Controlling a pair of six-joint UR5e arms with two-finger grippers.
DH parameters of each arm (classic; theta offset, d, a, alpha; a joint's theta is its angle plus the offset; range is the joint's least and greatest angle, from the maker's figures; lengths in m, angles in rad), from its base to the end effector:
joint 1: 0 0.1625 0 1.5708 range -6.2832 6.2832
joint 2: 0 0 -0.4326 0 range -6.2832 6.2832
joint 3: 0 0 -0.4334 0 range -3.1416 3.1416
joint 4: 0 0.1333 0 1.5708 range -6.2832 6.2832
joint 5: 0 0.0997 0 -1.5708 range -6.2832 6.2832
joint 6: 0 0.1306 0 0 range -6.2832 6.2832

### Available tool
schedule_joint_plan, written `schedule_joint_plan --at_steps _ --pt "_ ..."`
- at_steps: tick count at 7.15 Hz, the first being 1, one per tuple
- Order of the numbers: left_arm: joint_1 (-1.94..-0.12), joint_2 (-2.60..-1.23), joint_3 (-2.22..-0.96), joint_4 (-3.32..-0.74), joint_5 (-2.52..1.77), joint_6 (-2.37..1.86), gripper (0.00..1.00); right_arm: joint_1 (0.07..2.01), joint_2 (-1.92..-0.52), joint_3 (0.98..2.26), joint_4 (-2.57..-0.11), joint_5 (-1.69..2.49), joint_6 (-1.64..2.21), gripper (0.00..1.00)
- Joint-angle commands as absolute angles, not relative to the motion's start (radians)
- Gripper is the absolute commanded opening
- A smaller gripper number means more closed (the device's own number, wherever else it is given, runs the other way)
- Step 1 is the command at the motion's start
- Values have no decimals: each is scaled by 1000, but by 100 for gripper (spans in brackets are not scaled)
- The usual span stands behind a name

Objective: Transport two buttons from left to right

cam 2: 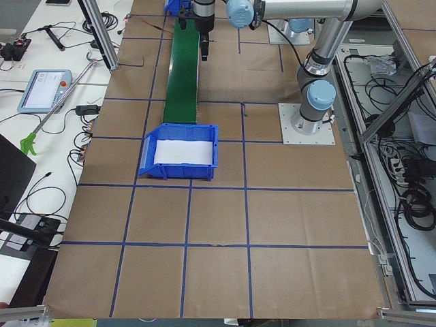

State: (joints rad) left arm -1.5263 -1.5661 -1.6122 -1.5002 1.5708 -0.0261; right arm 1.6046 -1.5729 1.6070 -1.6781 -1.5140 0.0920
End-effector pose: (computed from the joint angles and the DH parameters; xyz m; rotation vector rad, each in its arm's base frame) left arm -0.1094 -0.5405 0.4520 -0.1108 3.1389 -0.0532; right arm 0.1589 -0.5361 0.4576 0.0864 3.0773 -0.1070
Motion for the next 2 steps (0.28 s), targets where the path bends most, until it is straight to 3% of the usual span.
schedule_joint_plan --at_steps 1,2 --pt "-1526 -1566 -1612 -1500 1572 -26 100 1605 -1572 1608 -1677 -1514 94 100" --pt "-1526 -1566 -1612 -1500 1572 -26 100 1605 -1572 1608 -1678 -1514 94 100"
